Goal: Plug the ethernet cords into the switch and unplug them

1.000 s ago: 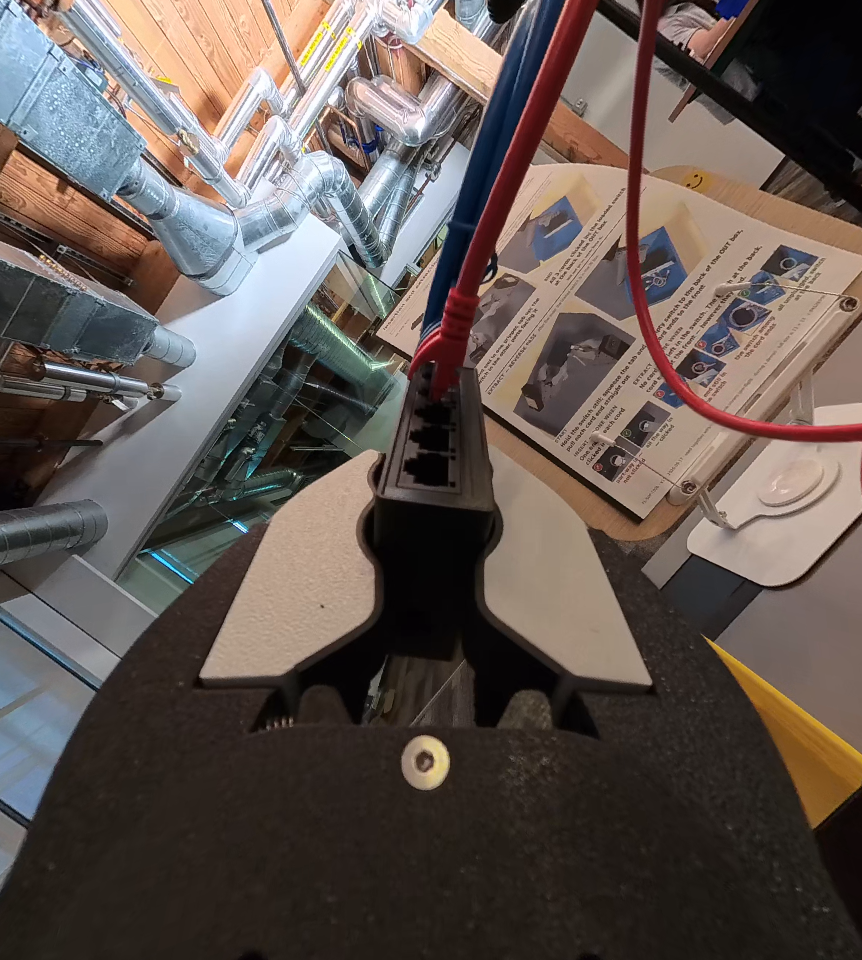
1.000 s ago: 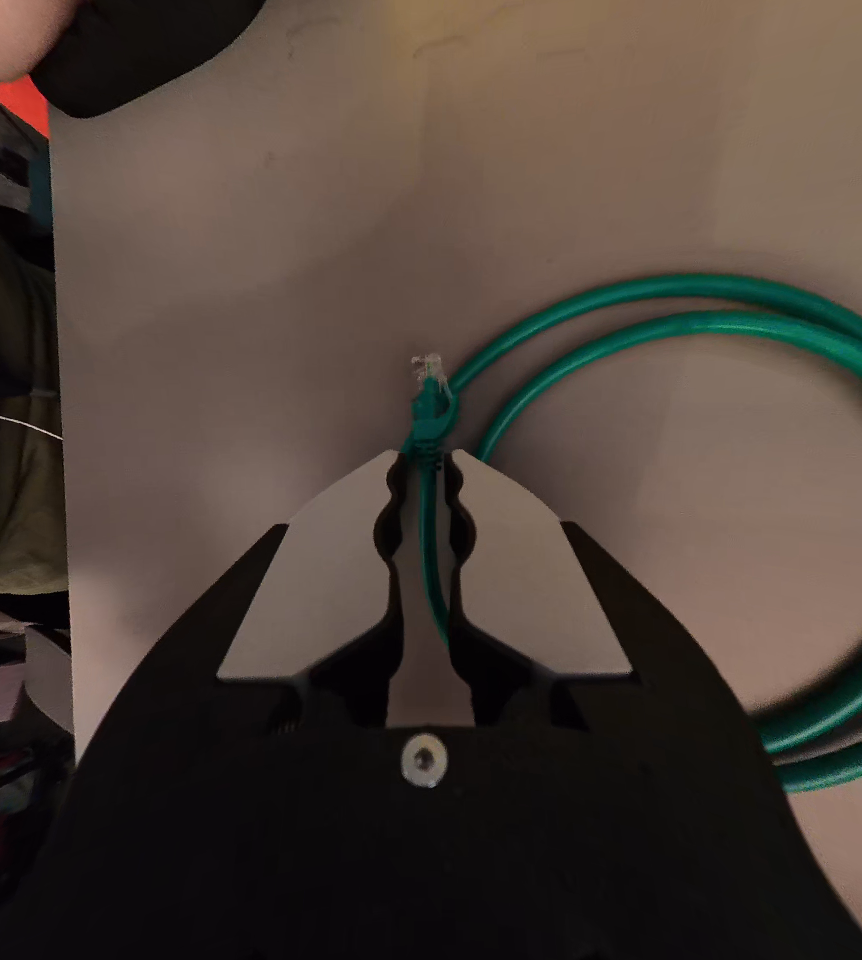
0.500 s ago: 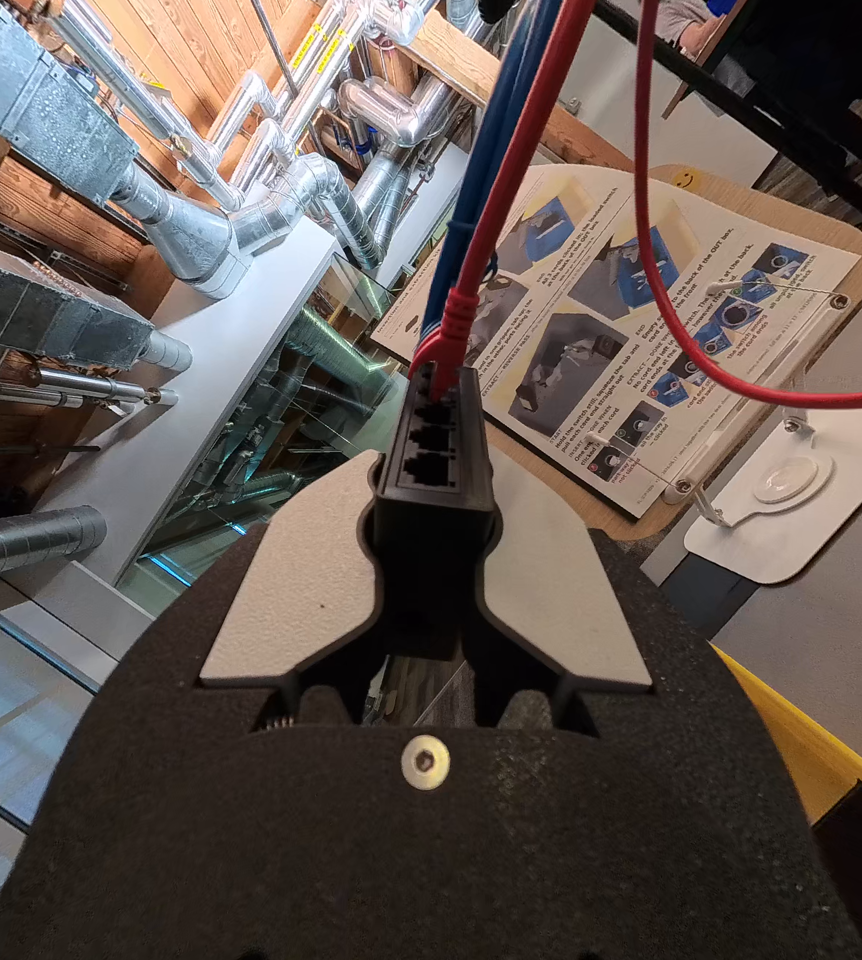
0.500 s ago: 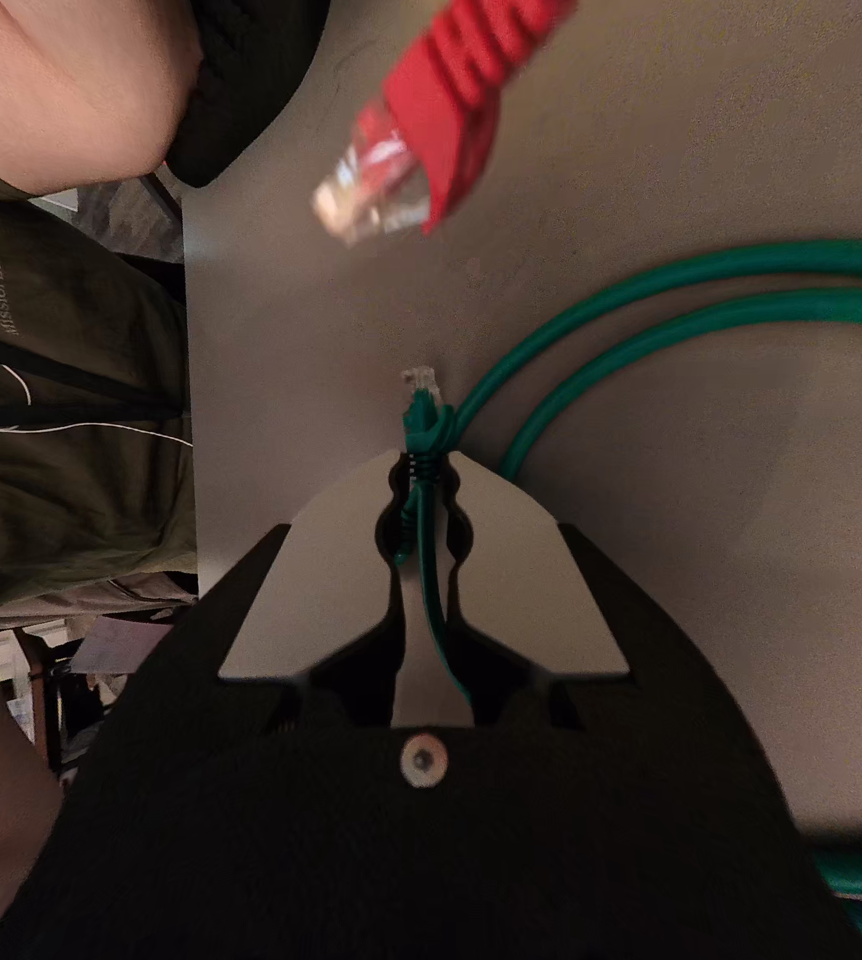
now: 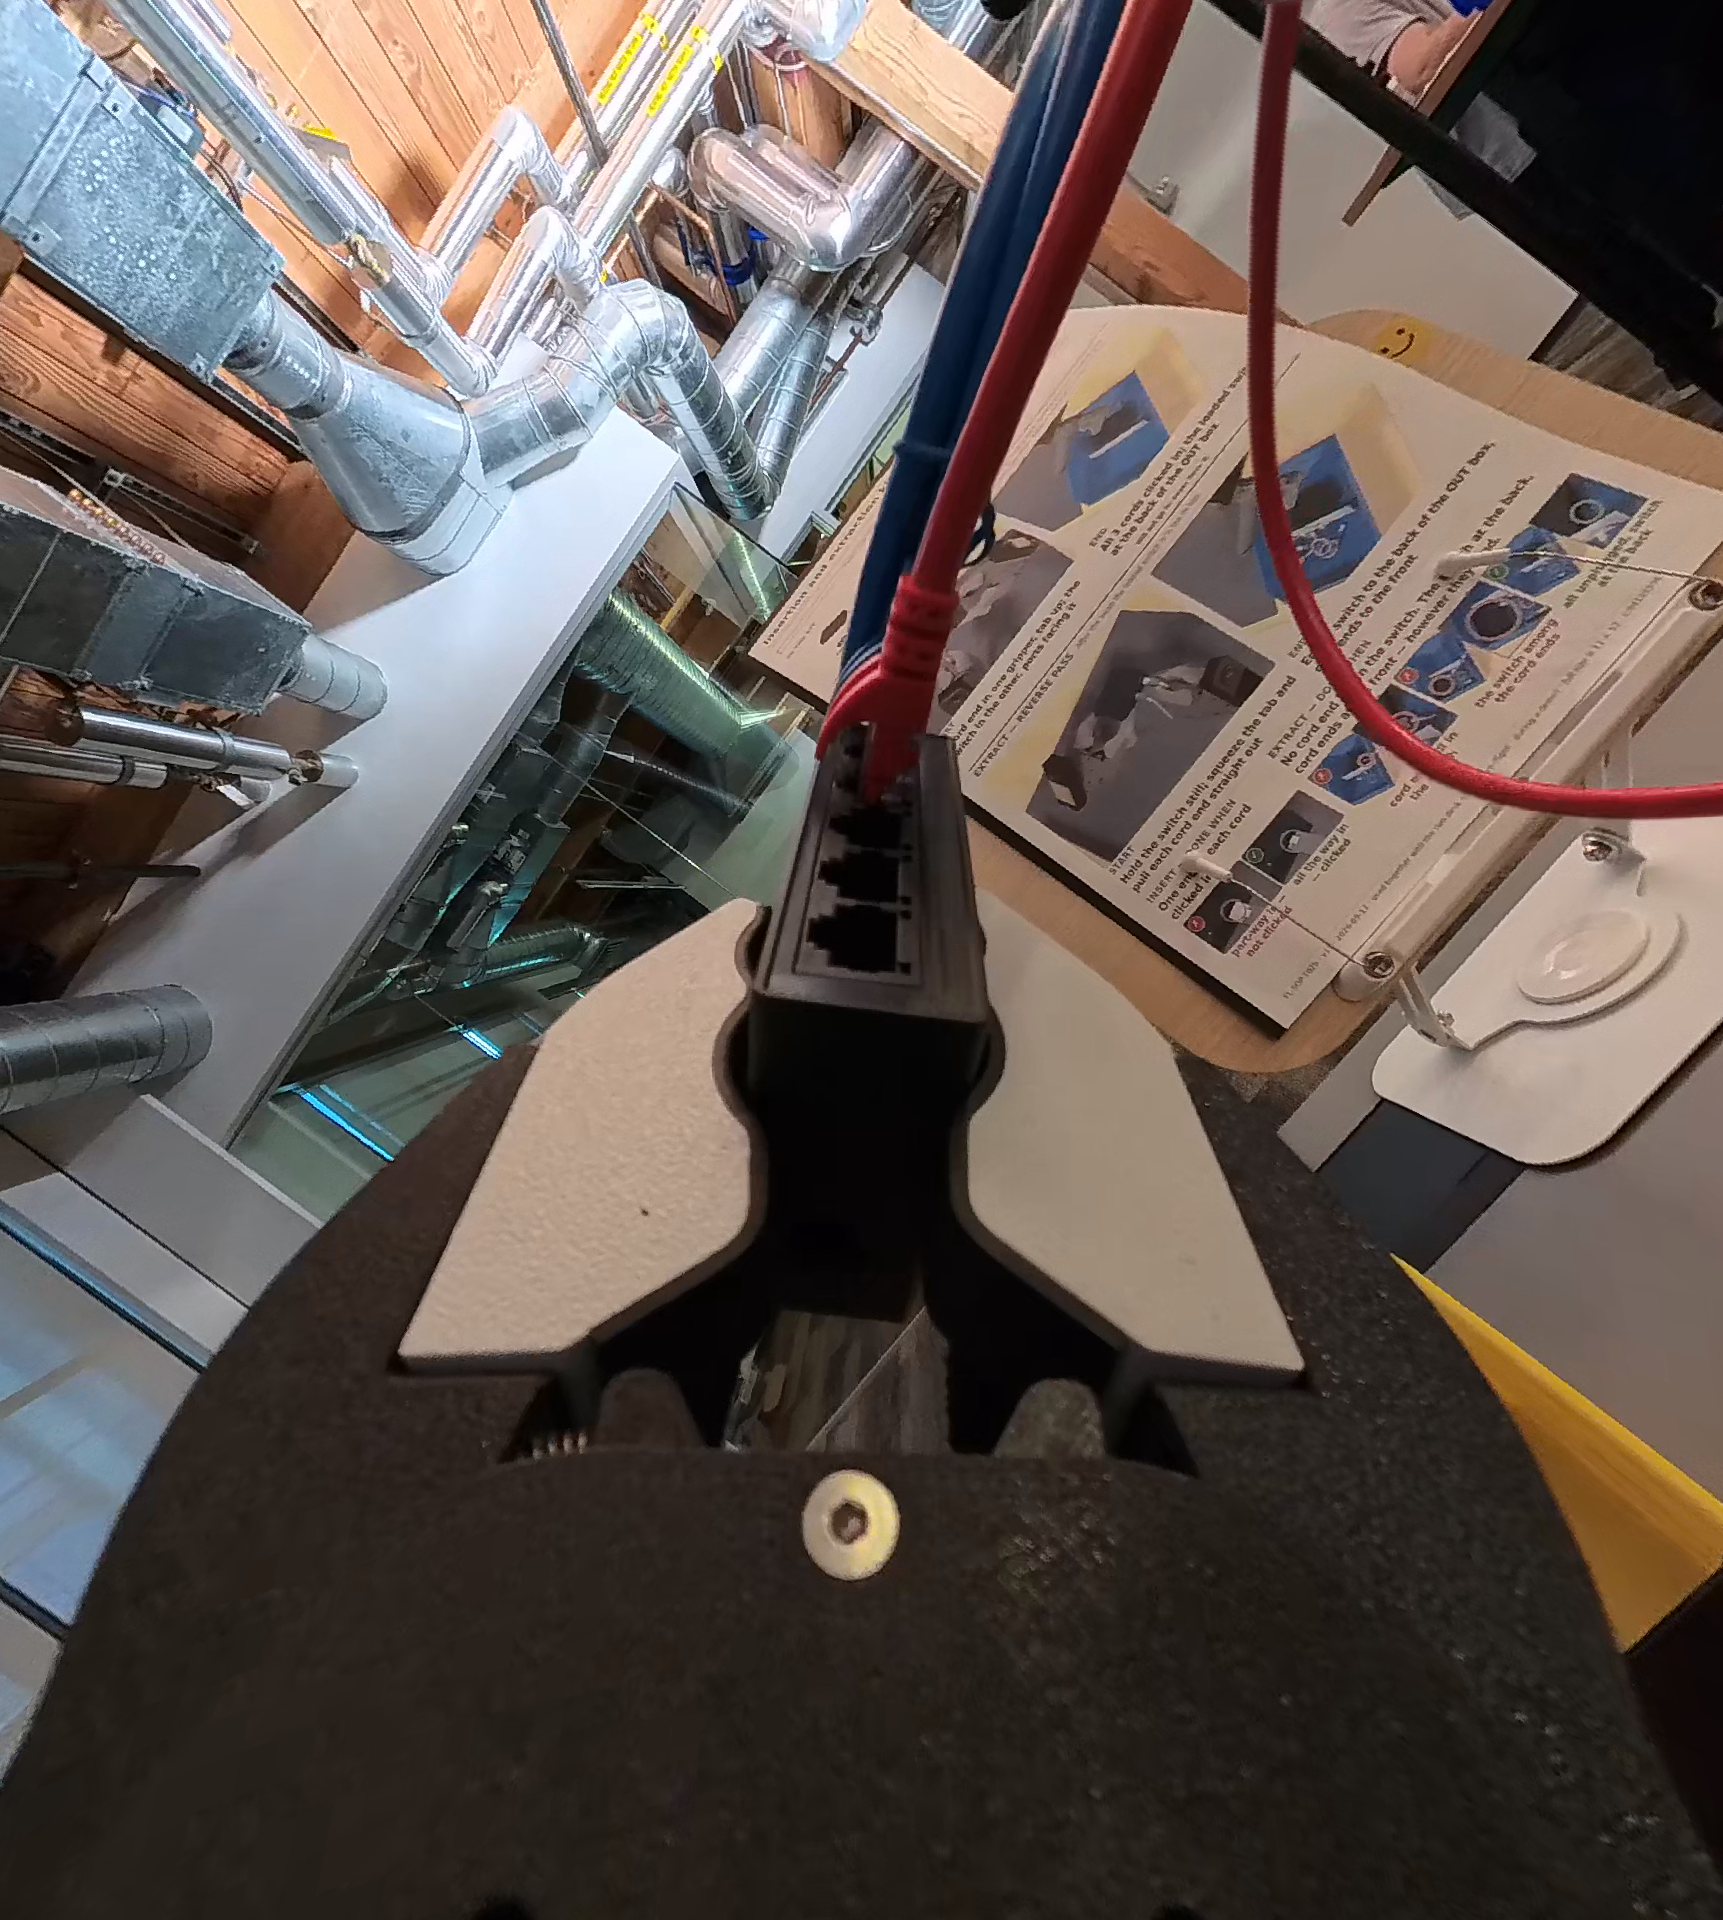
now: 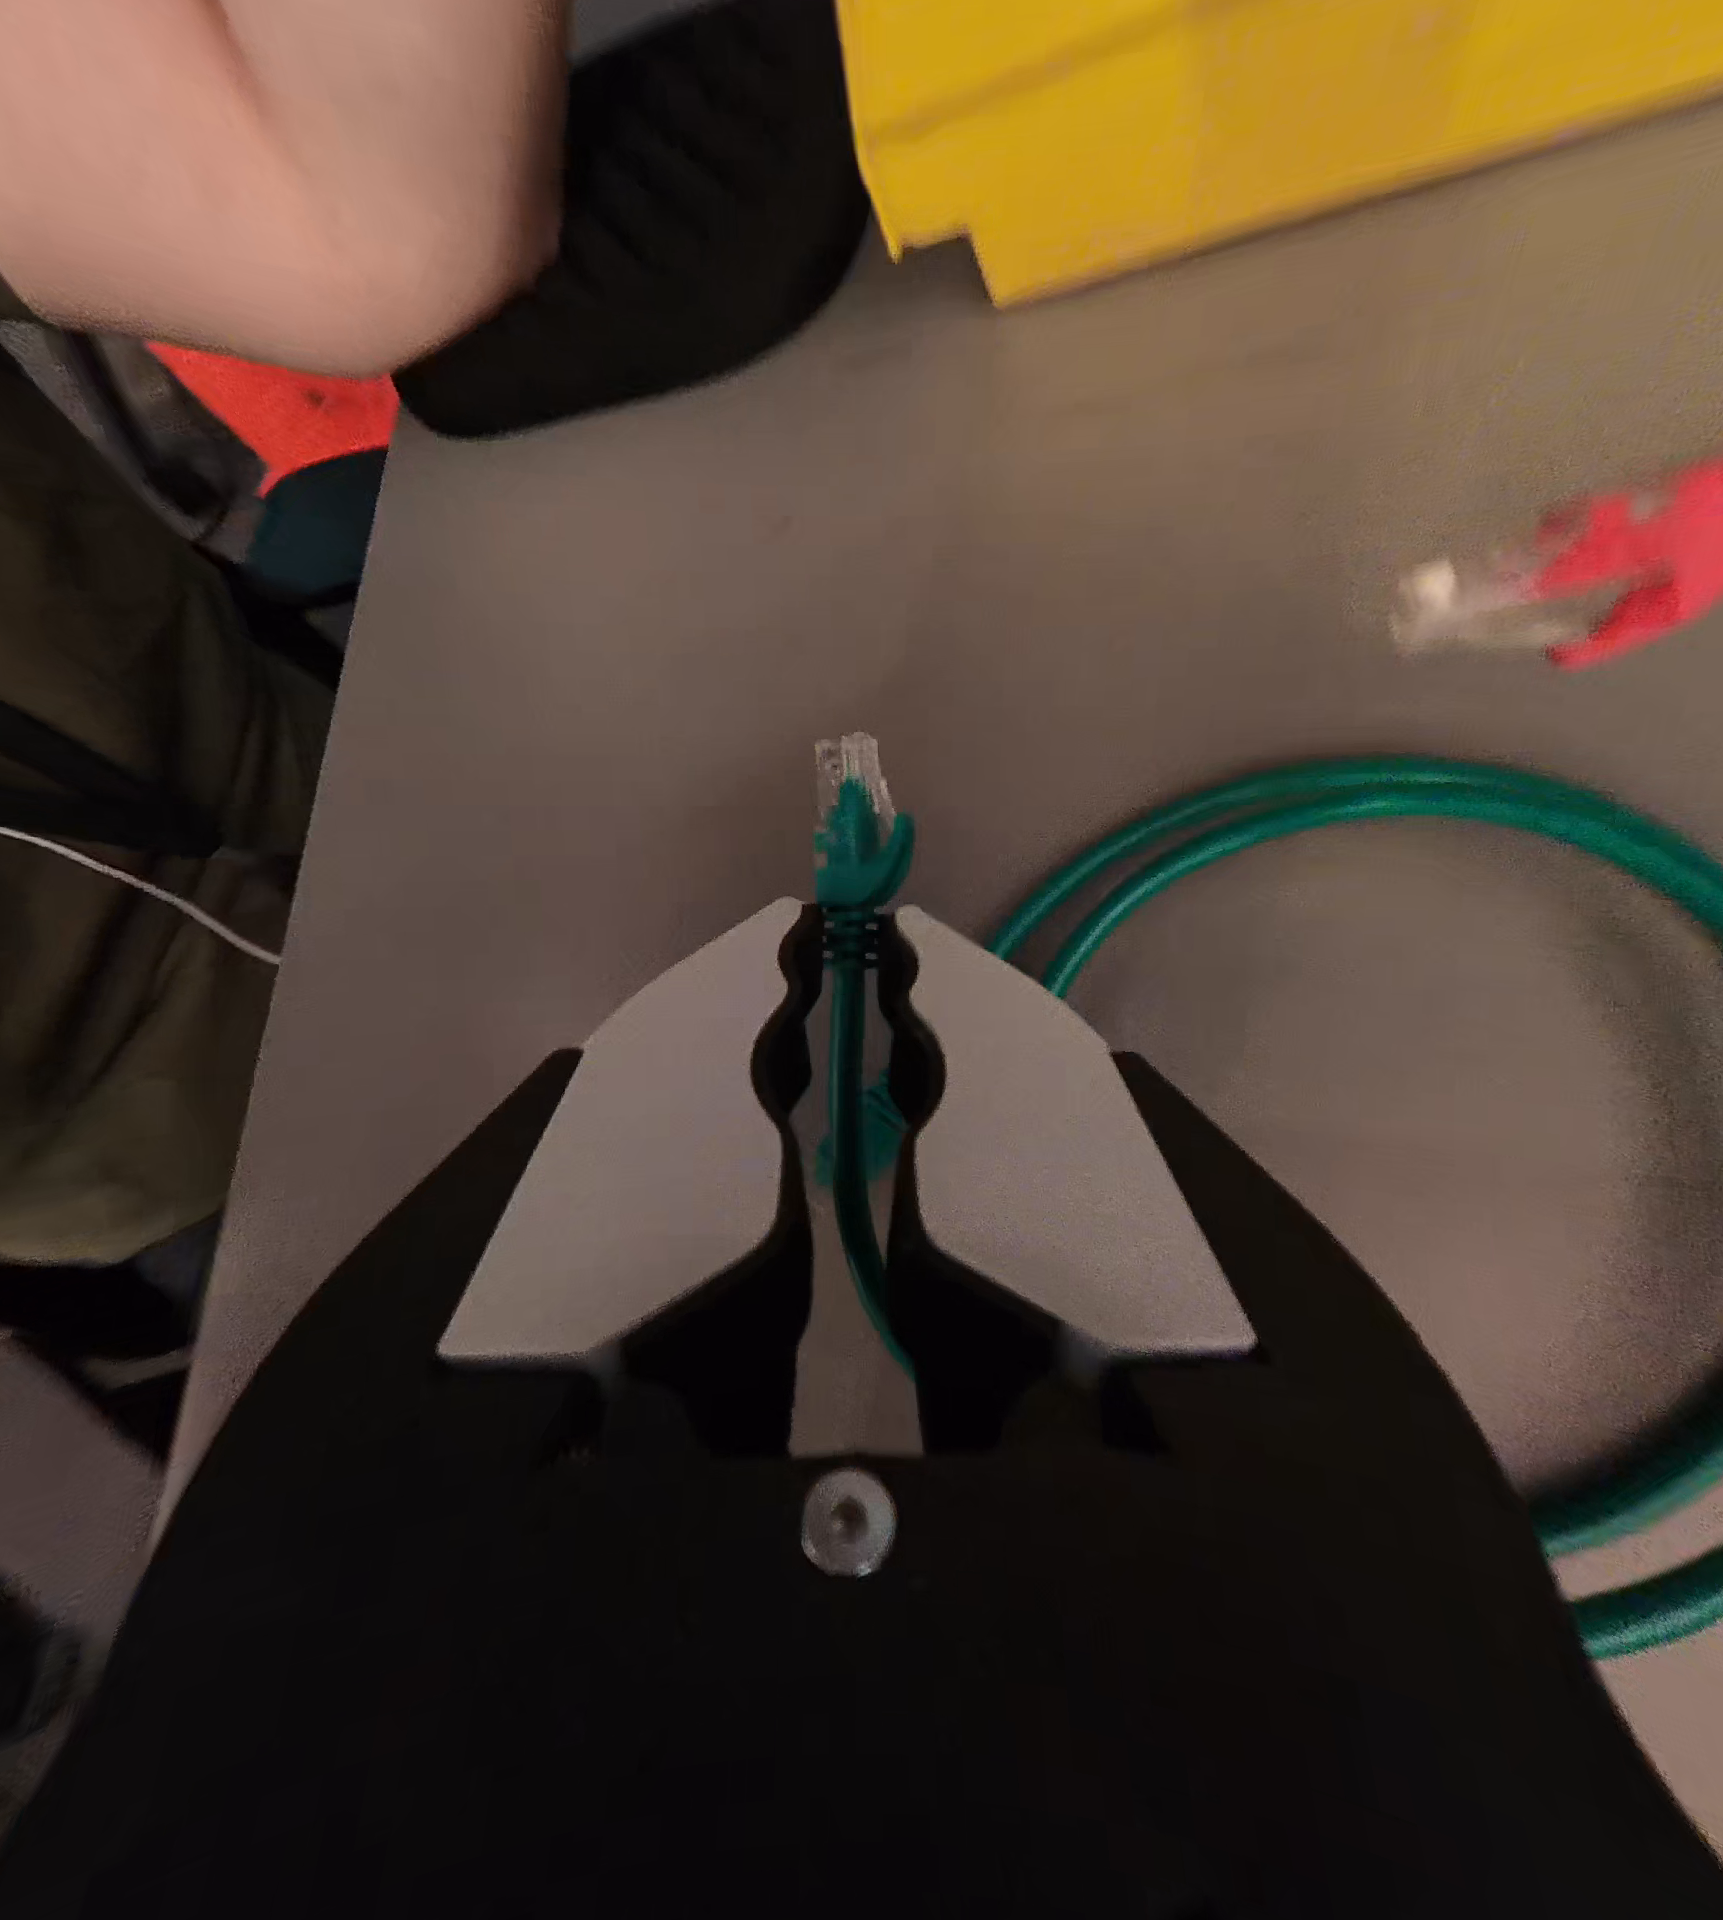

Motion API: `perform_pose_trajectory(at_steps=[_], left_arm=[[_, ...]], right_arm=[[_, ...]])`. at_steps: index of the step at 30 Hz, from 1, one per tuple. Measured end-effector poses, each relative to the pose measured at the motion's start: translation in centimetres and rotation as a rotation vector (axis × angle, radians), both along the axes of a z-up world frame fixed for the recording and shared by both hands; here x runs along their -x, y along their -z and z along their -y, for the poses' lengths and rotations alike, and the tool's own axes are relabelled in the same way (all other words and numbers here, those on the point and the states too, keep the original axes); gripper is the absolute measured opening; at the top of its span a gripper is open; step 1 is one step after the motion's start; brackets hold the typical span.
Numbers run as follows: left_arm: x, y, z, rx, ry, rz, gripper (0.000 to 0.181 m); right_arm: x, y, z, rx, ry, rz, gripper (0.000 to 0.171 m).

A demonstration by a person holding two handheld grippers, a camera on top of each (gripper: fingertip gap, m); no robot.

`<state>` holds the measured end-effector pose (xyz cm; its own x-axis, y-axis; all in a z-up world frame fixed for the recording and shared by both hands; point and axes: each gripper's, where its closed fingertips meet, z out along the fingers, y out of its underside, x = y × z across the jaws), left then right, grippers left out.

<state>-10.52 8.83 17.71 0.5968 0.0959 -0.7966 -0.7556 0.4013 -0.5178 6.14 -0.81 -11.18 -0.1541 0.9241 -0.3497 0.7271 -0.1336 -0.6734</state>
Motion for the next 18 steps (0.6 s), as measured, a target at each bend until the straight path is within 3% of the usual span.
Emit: perform_pose_trajectory(at_steps=[5,11,15,18], left_arm=[[-0.3,0.1,-0.2,0.006,-0.006,-0.005,0.031],[-1.2,0.8,-0.7,0.024,-0.002,-0.031,0.030],[-2.2,1.4,-1.1,0.038,-0.003,-0.067,0.030],[-2.4,1.5,-1.2,0.041,-0.005,-0.075,0.031]], right_arm=[[0.2,-4.8,0.0,-0.303,0.123,-0.211,0.011],[-1.4,-10.4,-1.5,-0.675,0.298,-0.306,0.010],[-3.2,-12.0,-4.3,-0.932,0.438,-0.187,0.010],[-5.9,-13.0,-6.5,-1.250,0.561,0.027,0.010]])
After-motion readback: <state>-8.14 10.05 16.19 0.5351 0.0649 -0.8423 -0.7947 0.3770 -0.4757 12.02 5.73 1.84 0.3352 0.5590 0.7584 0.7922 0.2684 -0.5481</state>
